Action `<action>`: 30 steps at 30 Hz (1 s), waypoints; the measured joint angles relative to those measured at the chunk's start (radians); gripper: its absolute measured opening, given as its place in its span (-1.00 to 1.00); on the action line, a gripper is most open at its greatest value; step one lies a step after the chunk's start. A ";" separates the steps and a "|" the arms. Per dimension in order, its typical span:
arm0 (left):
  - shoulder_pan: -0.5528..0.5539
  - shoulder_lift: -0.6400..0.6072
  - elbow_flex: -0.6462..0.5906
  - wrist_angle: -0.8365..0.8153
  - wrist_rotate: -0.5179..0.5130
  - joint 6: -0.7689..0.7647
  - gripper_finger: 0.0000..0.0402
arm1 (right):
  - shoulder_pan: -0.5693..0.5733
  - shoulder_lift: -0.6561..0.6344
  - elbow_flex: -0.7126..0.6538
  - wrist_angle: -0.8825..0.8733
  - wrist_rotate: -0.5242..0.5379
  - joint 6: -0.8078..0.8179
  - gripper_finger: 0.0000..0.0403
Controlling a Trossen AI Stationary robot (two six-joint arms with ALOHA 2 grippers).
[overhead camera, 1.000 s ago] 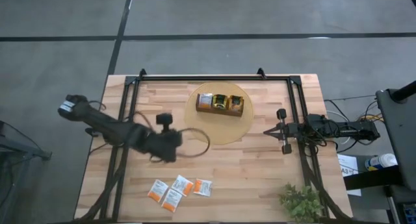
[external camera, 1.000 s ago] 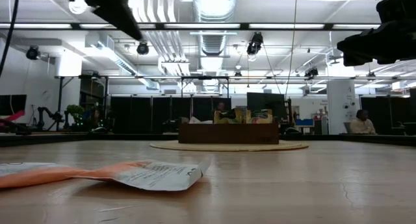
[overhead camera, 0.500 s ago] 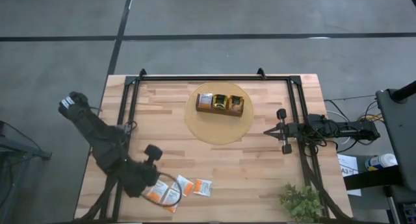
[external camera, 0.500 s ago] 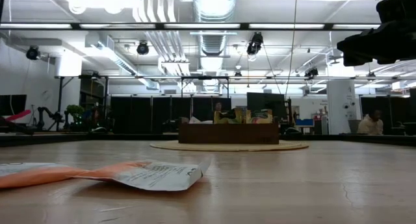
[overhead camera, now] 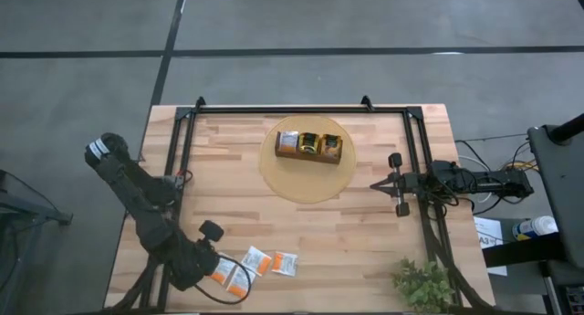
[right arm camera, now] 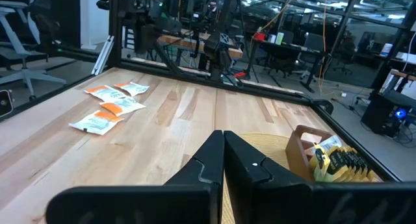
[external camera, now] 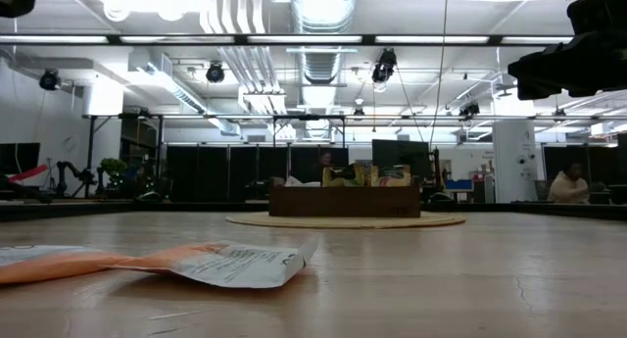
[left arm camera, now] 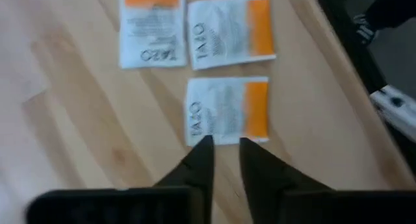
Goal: Pick & Place Tea
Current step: Put the white tea bag into the left section of wooden organizer
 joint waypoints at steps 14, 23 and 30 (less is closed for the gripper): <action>-0.002 0.147 0.034 0.063 0.008 0.053 0.04 | 0.000 0.000 0.000 0.000 0.000 0.000 -0.96; 0.077 0.231 0.034 0.071 0.003 0.081 0.04 | 0.000 0.000 0.000 0.000 0.000 0.000 -0.96; 0.109 0.270 0.000 0.108 0.001 0.095 0.04 | 0.000 0.000 0.000 0.000 0.000 0.000 -0.96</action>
